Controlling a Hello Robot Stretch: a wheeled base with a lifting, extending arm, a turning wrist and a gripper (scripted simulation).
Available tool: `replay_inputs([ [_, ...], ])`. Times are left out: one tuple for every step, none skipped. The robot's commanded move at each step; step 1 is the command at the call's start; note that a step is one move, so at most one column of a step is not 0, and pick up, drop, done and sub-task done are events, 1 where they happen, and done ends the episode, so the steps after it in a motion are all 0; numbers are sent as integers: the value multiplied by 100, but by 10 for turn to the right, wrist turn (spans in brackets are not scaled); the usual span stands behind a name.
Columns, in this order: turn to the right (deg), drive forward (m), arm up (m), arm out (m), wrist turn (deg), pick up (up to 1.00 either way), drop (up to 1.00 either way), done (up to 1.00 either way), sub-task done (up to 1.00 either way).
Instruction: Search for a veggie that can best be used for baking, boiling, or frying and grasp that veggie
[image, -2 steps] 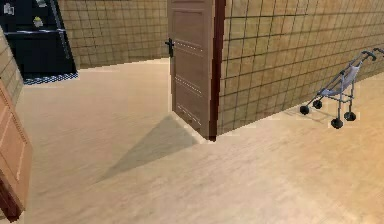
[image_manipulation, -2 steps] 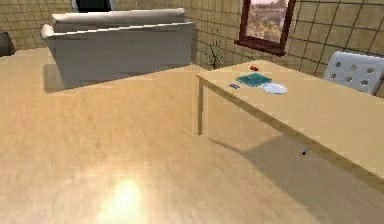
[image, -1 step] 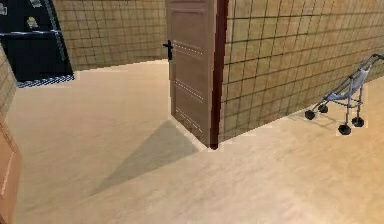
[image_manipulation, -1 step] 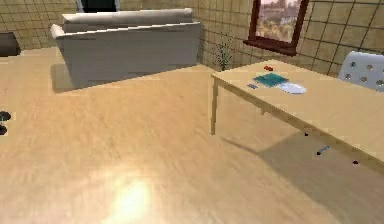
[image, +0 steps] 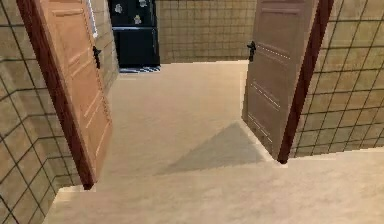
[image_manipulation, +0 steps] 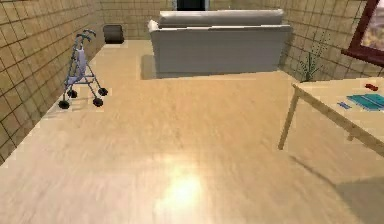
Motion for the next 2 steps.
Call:
replay_inputs([
  [0,100,0,0,0,0,0,0,0],
  [0,100,0,0,0,0,0,0,0],
])
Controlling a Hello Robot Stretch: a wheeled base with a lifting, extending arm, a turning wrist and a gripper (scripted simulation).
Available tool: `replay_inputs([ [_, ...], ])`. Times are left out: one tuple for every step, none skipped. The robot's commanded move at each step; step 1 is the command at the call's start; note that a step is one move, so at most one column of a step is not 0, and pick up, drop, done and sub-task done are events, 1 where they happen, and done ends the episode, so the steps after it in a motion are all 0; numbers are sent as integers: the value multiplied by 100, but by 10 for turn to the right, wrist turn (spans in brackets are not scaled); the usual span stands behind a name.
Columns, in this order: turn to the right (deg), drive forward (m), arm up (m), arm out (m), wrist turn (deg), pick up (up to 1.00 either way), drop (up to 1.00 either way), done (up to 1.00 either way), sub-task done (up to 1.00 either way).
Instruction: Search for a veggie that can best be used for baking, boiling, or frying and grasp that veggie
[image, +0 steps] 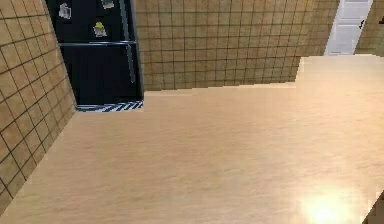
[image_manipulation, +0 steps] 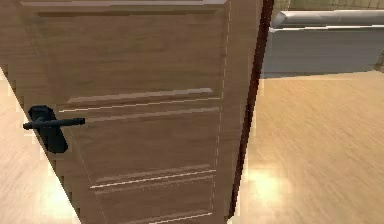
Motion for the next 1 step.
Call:
replay_inputs([
  [30,0,0,0,0,0,0,0,0],
])
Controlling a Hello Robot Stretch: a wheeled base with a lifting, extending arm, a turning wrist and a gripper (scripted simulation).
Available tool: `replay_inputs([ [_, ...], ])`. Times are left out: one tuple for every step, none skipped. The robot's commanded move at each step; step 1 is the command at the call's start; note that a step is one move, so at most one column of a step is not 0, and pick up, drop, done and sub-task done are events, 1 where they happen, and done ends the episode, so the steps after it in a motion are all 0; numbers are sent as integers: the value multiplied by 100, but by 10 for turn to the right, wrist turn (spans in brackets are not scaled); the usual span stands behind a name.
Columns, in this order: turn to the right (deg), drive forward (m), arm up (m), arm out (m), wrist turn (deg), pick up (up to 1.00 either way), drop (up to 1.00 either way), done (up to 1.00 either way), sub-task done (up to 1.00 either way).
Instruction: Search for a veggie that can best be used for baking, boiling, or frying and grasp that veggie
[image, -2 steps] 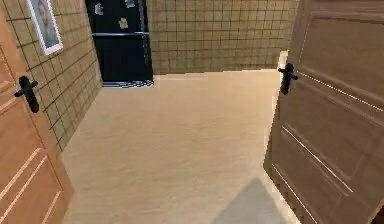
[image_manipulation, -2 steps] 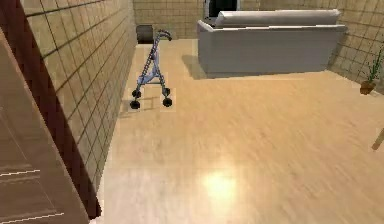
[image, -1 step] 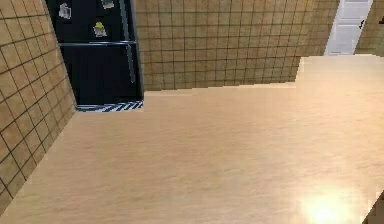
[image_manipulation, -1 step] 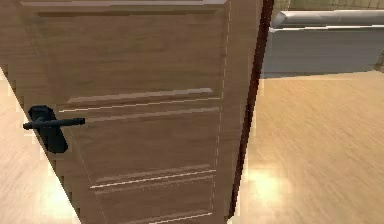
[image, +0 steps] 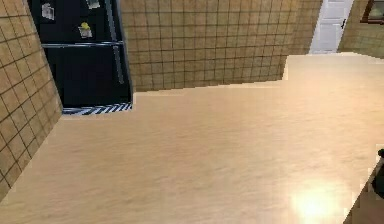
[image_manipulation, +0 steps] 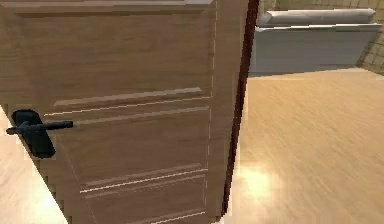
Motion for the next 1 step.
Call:
replay_inputs([
  [0,70,0,0,0,0,0,0,0],
])
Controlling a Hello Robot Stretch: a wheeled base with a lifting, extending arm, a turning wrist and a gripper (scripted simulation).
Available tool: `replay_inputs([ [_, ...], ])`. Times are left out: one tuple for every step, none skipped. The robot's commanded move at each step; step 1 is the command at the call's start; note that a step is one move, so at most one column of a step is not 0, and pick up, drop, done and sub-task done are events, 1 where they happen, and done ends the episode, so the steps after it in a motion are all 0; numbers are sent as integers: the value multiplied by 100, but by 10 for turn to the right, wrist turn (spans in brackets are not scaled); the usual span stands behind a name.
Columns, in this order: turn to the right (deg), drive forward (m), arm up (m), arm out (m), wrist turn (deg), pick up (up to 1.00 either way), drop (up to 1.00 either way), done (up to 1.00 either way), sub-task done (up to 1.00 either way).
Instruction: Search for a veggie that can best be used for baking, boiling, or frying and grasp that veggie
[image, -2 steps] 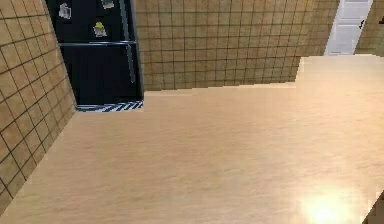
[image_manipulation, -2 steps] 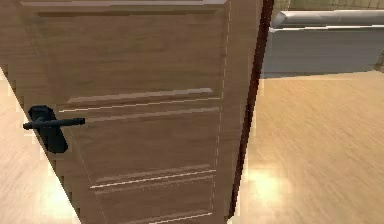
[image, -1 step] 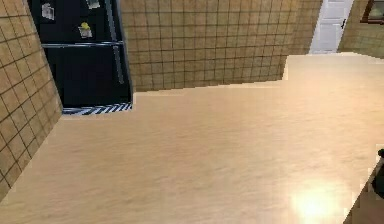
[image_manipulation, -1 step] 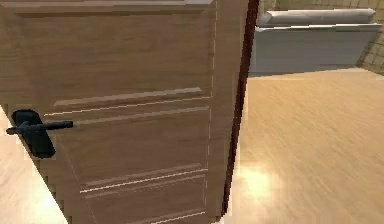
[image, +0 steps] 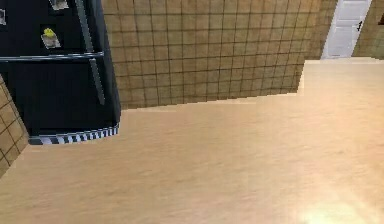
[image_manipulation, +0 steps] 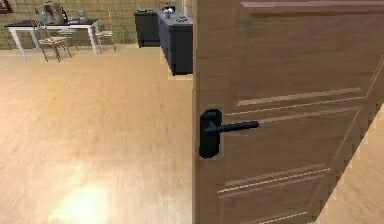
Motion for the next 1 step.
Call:
replay_inputs([
  [270,0,0,0,0,0,0,0,0],
])
